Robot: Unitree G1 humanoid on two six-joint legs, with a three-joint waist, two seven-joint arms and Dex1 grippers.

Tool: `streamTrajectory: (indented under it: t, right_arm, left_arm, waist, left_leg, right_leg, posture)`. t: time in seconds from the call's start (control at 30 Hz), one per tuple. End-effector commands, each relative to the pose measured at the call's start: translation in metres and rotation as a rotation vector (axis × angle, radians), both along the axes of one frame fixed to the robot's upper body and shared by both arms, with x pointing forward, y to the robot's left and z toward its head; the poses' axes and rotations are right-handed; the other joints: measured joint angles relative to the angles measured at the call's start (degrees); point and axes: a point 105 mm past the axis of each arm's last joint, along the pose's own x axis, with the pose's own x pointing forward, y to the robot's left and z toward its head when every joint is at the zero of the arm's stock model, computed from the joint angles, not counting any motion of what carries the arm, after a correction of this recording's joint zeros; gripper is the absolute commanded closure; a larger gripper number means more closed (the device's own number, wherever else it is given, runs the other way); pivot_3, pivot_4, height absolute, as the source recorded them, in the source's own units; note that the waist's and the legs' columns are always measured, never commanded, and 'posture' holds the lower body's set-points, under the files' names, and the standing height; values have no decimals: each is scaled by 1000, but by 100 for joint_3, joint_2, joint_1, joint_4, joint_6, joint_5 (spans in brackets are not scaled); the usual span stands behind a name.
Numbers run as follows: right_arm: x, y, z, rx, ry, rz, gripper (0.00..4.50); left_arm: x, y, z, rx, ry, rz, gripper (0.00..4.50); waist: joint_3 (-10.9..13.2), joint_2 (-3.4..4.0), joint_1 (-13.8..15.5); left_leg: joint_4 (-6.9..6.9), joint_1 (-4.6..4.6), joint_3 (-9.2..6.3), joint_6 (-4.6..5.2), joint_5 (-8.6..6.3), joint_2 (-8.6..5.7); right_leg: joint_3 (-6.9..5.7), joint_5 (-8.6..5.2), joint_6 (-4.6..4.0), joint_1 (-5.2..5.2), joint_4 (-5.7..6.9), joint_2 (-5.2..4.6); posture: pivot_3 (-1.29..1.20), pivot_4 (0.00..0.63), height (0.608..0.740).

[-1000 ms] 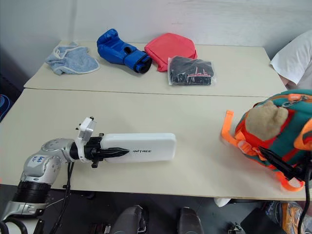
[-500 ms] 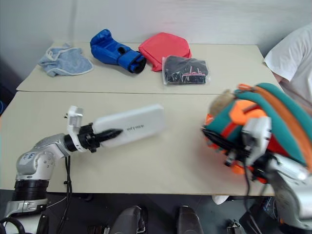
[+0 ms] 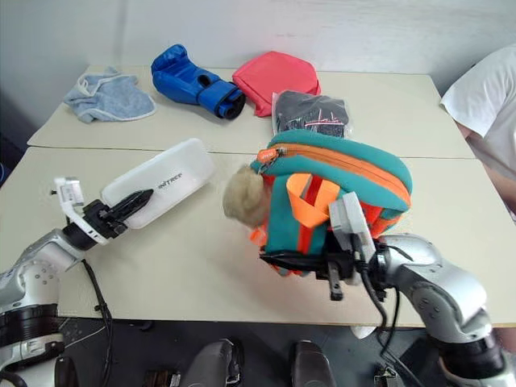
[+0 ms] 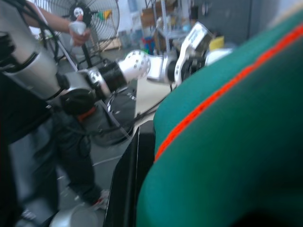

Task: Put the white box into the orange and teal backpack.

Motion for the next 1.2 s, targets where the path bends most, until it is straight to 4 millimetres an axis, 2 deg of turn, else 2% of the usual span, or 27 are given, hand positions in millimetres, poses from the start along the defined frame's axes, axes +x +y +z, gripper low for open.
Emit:
streamTrajectory:
  t: [0.03,0.1,0.23,0.3,0.4,0.47,0.53,0.6,0.7,0.77,0.83,0.9,1.0,1.1,1.2]
  right_arm:
    - [0,-21,7,-28,5,-25,4487]
    - [7,-36,12,-51,5,-69,4487]
    - [14,-49,15,-87,-4,-105,4487]
    - [13,-49,13,-102,7,-97,4487]
    - [12,-50,7,-115,41,-94,4487]
    - [11,-49,3,-117,52,-95,4487]
    - [9,-47,0,-114,55,-96,4487]
    - [7,-45,-2,-111,51,-98,4487]
    - [7,-43,-2,-105,47,-102,4487]
    - [6,-42,-1,-99,46,-107,4487]
    - [4,-41,-1,-97,46,-111,4487]
    - [3,-41,-1,-98,48,-117,4487]
    - [3,-41,-2,-104,47,-124,4487]
    - [4,-41,-1,-103,45,-126,4487]
    - [3,-39,-3,-107,45,-117,4487]
  left_arm:
    - [-21,3,34,-9,-118,-32,3292]
    - [-34,-2,48,5,-154,-88,3292]
    - [-55,-37,73,74,-220,-277,3292]
    - [-59,-50,78,106,-235,-325,3292]
    - [-62,-87,88,190,-310,-455,3292]
    - [-55,-101,91,208,-352,-484,3292]
    - [-50,-117,92,223,-386,-542,3292]
    - [-47,-130,83,287,-385,-605,3292]
    - [-30,-136,71,446,-393,-598,3292]
    - [-21,-142,76,479,-429,-591,3292]
    - [-18,-154,79,512,-440,-627,3292]
    - [-22,-169,73,612,-455,-712,3292]
    - [-24,-189,71,661,-429,-795,3292]
    - [-27,-200,63,756,-386,-903,3292]
    - [-16,-215,67,781,-369,-913,3292]
  waist:
    - [2,-7,0]
    - [4,-11,-2]
    - [7,-15,9]
    - [7,-13,51]
    - [8,-13,131]
    - [8,-13,137]
    - [8,-13,173]
    - [7,-13,185]
    - [8,-13,184]
    - [8,-13,216]
    - [8,-14,244]
    - [8,-14,275]
    - [8,-14,279]
    - [8,-14,276]
    - [8,-14,268]
  left_leg:
    - [0,0,0,0,0,-1]
    - [0,1,-1,-2,-1,0]
    - [-7,6,-3,-6,0,1]
    - [-7,7,-4,-7,0,1]
    - [-5,7,-2,-9,1,-2]
    - [-1,5,-3,-7,2,-6]
    - [1,6,-1,-6,2,-10]
    - [2,4,1,-6,2,-12]
    - [2,5,11,-9,4,-10]
    - [4,5,10,-13,6,-7]
    - [8,6,8,-12,7,-6]
    - [10,4,7,-10,6,-8]
    - [10,-2,5,-3,4,-17]
    - [26,-17,-4,3,6,-19]
    - [58,-29,-10,6,5,-15]
  right_leg:
    - [0,0,0,0,-2,-1]
    - [1,0,0,-2,-6,-1]
    - [1,0,-1,-2,-4,-1]
    - [1,0,-2,-1,-6,-1]
    - [1,0,-1,0,-6,-1]
    - [0,0,-1,1,-6,-1]
    - [1,0,-1,4,-6,-1]
    - [0,0,0,3,-6,2]
    - [3,0,0,0,-7,10]
    - [1,0,0,-1,-5,15]
    - [1,0,0,0,-3,15]
    - [2,1,1,2,-5,13]
    - [1,2,4,4,-10,7]
    - [-6,5,9,3,-8,9]
    - [-12,5,10,0,-4,20]
  posture:
    - [0,150,740]
    - [0,150,740]
    - [0,150,740]
    - [0,150,740]
    - [0,150,740]
    - [0,150,740]
    - [0,150,740]
    - [0,150,740]
    - [0,150,740]
    - [0,150,740]
    - [0,150,740]
    - [0,150,740]
    - [0,150,740]
    - [0,150,740]
    - [0,150,740]
